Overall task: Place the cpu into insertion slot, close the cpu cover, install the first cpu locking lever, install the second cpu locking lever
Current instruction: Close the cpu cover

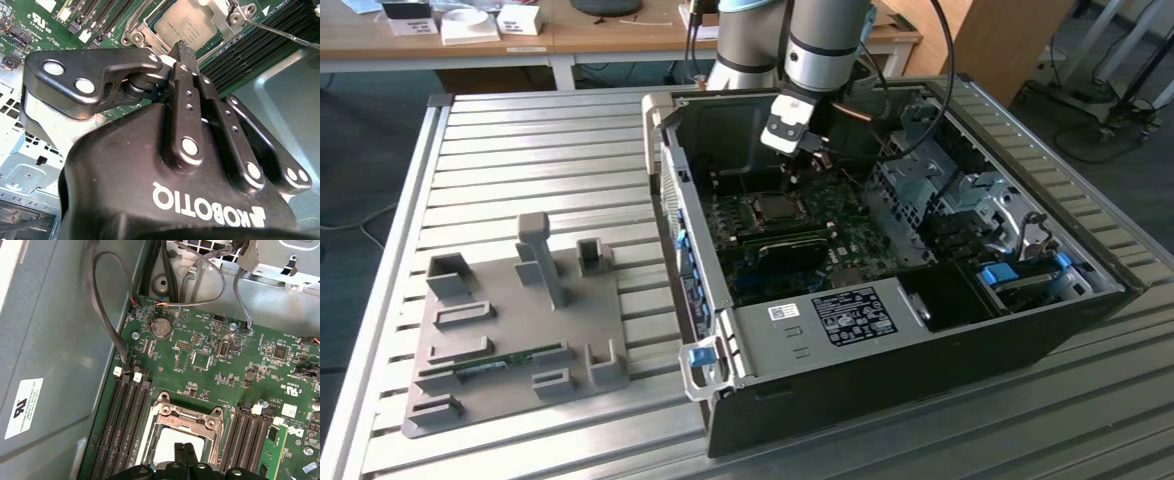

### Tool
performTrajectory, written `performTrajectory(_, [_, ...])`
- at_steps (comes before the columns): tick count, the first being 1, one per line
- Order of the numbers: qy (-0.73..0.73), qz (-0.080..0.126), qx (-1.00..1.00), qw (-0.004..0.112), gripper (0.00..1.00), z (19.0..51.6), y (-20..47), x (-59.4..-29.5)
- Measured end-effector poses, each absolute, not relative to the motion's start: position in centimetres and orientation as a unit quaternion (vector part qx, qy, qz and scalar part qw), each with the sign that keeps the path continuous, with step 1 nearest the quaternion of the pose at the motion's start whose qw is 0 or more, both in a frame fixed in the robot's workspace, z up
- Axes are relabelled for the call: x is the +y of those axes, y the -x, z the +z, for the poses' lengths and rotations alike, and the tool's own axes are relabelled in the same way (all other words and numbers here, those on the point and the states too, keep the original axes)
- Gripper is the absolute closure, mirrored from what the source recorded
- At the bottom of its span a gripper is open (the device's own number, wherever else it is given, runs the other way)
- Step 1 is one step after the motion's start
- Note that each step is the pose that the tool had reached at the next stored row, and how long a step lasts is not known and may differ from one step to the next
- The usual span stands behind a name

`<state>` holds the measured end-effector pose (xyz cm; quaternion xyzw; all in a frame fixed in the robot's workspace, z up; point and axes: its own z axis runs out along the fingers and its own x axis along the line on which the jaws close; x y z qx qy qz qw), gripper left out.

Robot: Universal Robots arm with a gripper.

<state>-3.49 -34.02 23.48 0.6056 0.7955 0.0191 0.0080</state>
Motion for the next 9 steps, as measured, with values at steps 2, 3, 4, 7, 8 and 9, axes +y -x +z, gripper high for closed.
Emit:
performTrajectory(2, [-0.605, 0.019, 0.796, 0.008, 0.89, 23.48, 3.49, -34.02])
performTrajectory(3, [-0.605, 0.019, 0.796, 0.008, 0.89, 23.48, 3.49, -34.02])
performTrajectory(4, [-0.605, 0.019, 0.796, 0.008, 0.89, 23.48, 3.49, -34.02])
performTrajectory(7, [-0.605, 0.019, 0.796, 0.008, 0.89, 23.48, 3.49, -34.02])
performTrajectory(8, [-0.604, 0.019, 0.796, 0.008, 0.89, 23.48, 3.49, -34.02])
performTrajectory(9, [-0.604, 0.019, 0.797, 0.008, 0.89, 23.48, 3.49, -34.02])
